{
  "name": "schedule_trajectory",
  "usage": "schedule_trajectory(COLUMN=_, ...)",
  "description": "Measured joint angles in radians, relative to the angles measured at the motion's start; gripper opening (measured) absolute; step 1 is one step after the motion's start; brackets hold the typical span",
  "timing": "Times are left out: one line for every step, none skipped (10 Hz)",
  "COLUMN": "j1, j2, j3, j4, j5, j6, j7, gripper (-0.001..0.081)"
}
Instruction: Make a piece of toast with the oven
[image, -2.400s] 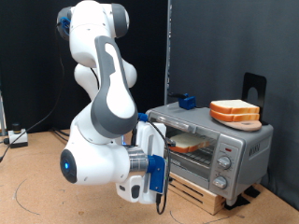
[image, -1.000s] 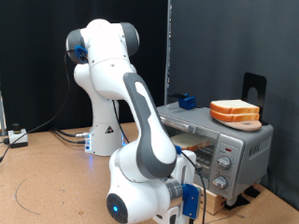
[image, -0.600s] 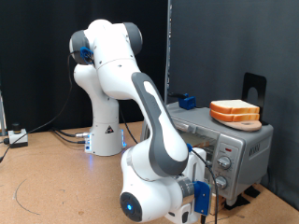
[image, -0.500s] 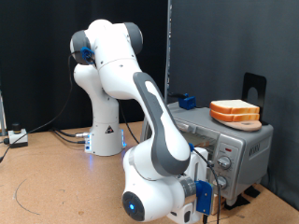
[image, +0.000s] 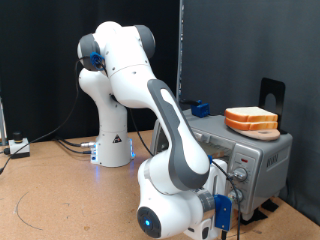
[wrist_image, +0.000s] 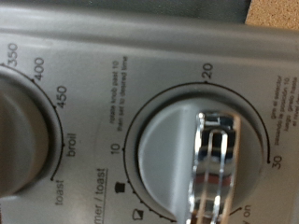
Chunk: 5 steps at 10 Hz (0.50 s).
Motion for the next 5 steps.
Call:
schedule_trajectory(j1=0.0, j2=0.0, j3=0.0, j4=0.0, j5=0.0, j6=0.0, j7=0.0, gripper=0.0807)
schedule_trajectory(j1=0.001, j2=0.0, j3=0.003, j4=0.0, j5=0.001, j6=0.001, j7=-0.001, gripper=0.0807)
schedule_trajectory(j1=0.001, j2=0.0, j3=0.007, j4=0.0, j5=0.003, j6=0.003, j7=-0.001, gripper=0.0715)
schedule_trajectory(j1=0.001, j2=0.0, j3=0.011, j4=0.001, j5=0.005, j6=0.004, j7=-0.001, gripper=0.0715)
schedule_trajectory(j1=0.001, j2=0.0, j3=0.014, j4=0.001, j5=0.007, j6=0.004, j7=-0.001, gripper=0.0514)
